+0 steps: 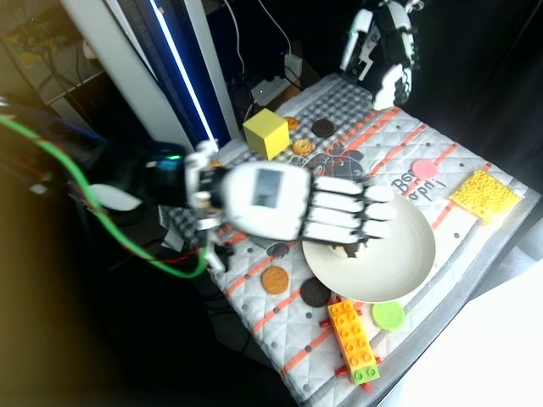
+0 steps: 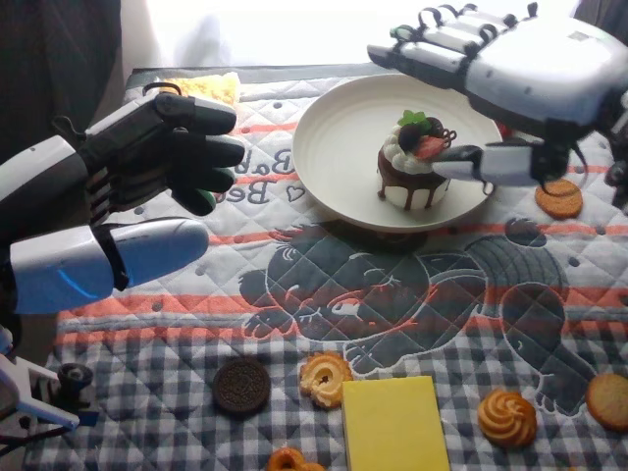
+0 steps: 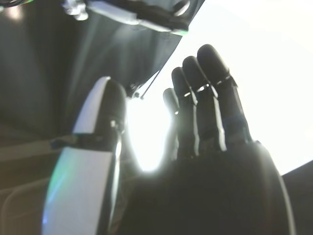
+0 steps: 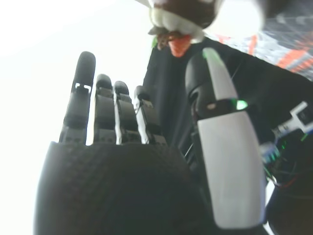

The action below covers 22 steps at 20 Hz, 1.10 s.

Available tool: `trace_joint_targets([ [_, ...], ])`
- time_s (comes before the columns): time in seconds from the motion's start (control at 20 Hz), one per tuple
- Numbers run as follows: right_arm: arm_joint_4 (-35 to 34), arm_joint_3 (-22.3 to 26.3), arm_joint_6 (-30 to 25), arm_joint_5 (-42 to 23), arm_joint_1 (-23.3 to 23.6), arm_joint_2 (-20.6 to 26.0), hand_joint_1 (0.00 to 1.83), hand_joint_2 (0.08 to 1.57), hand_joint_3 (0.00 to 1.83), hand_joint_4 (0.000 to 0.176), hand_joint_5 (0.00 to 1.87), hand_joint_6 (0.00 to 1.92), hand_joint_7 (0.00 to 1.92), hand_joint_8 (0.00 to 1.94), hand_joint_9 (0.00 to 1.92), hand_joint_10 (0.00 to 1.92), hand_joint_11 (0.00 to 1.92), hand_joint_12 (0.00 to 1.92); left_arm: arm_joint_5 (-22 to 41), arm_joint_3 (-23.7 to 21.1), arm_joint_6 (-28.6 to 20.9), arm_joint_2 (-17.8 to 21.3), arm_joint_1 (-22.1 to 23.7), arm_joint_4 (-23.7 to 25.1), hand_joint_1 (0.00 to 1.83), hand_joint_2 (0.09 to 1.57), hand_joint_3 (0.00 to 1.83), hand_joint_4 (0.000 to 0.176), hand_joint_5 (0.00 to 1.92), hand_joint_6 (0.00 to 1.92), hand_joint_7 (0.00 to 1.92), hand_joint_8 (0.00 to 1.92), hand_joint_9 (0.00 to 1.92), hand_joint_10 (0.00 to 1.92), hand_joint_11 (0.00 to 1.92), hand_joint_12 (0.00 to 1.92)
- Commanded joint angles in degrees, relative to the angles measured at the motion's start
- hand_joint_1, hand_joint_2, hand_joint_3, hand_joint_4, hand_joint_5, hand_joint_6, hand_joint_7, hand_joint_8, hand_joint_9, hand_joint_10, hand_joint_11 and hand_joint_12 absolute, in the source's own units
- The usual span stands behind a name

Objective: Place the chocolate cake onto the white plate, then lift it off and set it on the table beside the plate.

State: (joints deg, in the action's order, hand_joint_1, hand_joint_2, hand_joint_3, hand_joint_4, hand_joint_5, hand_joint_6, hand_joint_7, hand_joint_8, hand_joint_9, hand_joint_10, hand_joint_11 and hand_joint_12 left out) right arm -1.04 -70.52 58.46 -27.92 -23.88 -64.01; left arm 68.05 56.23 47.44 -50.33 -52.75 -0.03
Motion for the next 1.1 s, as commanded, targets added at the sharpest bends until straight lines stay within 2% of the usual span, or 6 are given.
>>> trace_joint_targets([
  [0.0, -0.5, -1.0, 0.3, -4.0, 1.2, -0.4, 0.91, 1.2, 0.0, 0.041, 0.03, 0.0, 0.03, 0.0, 0.01, 0.48, 0.0, 1.66, 8.0, -0.2, -0.7, 0.2, 0.2, -1.1, 0.83, 1.24, 0.0, 0.009, 0.0, 0.73, 0.28, 0.51, 0.22, 0.92, 0.17, 1.38],
  [0.55, -1.0, -6.2, 0.8, 5.1, 2.8, -5.7, 1.0, 1.13, 0.0, 0.0, 0.34, 0.02, 0.34, 0.01, 0.33, 0.12, 0.0, 1.29, 8.3, 0.0, -1.1, 0.1, 0.2, -1.3, 0.84, 1.25, 0.0, 0.004, 0.05, 0.6, 0.34, 0.12, 0.28, 0.72, 0.19, 1.33],
  [0.65, -1.0, -6.3, 0.8, 5.7, 2.4, -5.9, 1.09, 1.14, 0.0, 0.0, 0.63, 0.07, 0.69, 0.09, 0.59, 0.41, 0.18, 1.57, 8.4, 0.0, -1.2, 0.1, 0.2, -1.5, 0.83, 1.26, 0.0, 0.006, 0.06, 0.58, 0.35, 0.08, 0.26, 0.74, 0.18, 1.35],
  [0.75, -1.0, -6.5, 0.8, 6.3, 2.1, -6.2, 1.2, 1.2, 0.0, 0.0, 0.75, 1.1, 0.88, 1.29, 0.71, 1.11, 0.53, 1.75, 8.6, 0.1, -1.3, 0.1, 0.1, -1.6, 0.82, 1.27, 0.0, 0.024, 0.08, 0.57, 0.37, 0.07, 0.24, 0.82, 0.19, 1.36],
  [0.9, -1.0, -6.5, 0.8, 6.7, 1.4, -6.2, 1.21, 1.23, 0.0, 0.0, 0.84, 1.03, 0.72, 1.62, 0.56, 1.74, 0.58, 1.92, 8.8, 0.1, -1.3, 0.0, 0.0, -1.8, 0.85, 1.27, 0.0, 0.035, 0.09, 0.61, 0.39, 0.08, 0.25, 0.83, 0.18, 1.27],
  [1.05, -1.0, -6.3, 0.8, 6.7, 1.3, -6.2, 1.18, 1.22, 0.0, 0.0, 0.87, 1.14, 0.71, 1.47, 0.56, 1.53, 0.48, 1.91, 9.1, 0.1, -1.3, 0.0, -0.3, -2.0, 0.83, 1.28, 0.0, 0.038, 0.07, 0.65, 0.4, 0.09, 0.23, 0.9, 0.15, 1.38],
])
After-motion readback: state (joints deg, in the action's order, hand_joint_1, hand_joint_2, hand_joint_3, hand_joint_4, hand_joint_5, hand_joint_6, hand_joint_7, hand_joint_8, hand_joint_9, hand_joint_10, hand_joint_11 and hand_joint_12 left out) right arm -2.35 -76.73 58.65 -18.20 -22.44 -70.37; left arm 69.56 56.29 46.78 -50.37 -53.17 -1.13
